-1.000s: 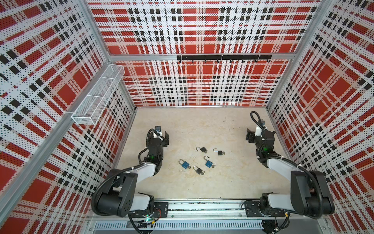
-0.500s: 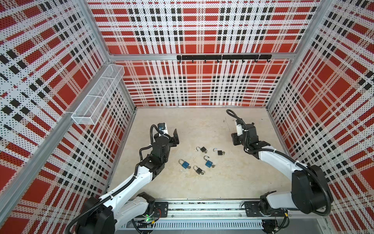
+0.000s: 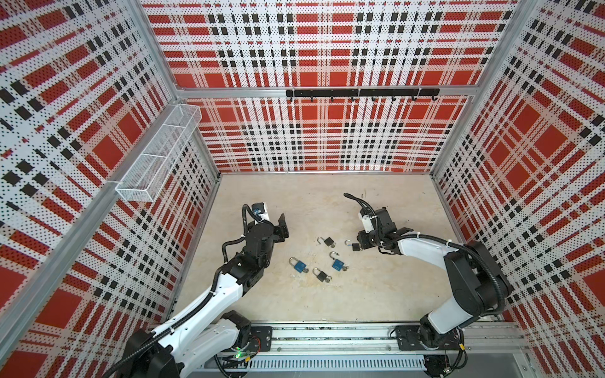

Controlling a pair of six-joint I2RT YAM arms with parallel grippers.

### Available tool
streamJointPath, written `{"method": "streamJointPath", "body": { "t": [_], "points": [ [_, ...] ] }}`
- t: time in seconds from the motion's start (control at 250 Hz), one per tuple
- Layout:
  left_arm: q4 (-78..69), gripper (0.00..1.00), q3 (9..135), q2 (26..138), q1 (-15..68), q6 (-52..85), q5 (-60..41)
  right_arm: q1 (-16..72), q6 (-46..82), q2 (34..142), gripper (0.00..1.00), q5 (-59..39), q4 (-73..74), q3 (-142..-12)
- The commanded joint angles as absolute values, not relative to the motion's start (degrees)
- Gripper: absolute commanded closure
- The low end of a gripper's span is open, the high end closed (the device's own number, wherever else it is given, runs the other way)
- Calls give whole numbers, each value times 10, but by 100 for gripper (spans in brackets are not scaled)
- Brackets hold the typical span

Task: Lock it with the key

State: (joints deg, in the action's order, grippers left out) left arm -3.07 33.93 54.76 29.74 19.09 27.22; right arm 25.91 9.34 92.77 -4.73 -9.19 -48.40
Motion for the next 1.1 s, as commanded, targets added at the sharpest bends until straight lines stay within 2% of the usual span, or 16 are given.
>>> {"method": "streamJointPath", "body": {
  "t": [0.0, 0.236, 0.708, 0.924, 1.096],
  "points": [
    [-18, 20, 356, 546, 301, 208, 272, 263, 112, 935, 73, -66, -64, -484],
    [-18, 20, 349, 544, 302, 217, 270, 264, 126, 943, 80, -67, -46, -458],
    [-20, 20, 352, 558, 302, 229, 272, 271, 160, 910, 86, -97, -35, -409],
    [-21, 20, 354, 563, 302, 231, 270, 287, 169, 879, 84, -96, -61, -400],
    [-21, 20, 352, 564, 302, 234, 268, 294, 166, 842, 76, -99, -81, -403]
  ]
}}
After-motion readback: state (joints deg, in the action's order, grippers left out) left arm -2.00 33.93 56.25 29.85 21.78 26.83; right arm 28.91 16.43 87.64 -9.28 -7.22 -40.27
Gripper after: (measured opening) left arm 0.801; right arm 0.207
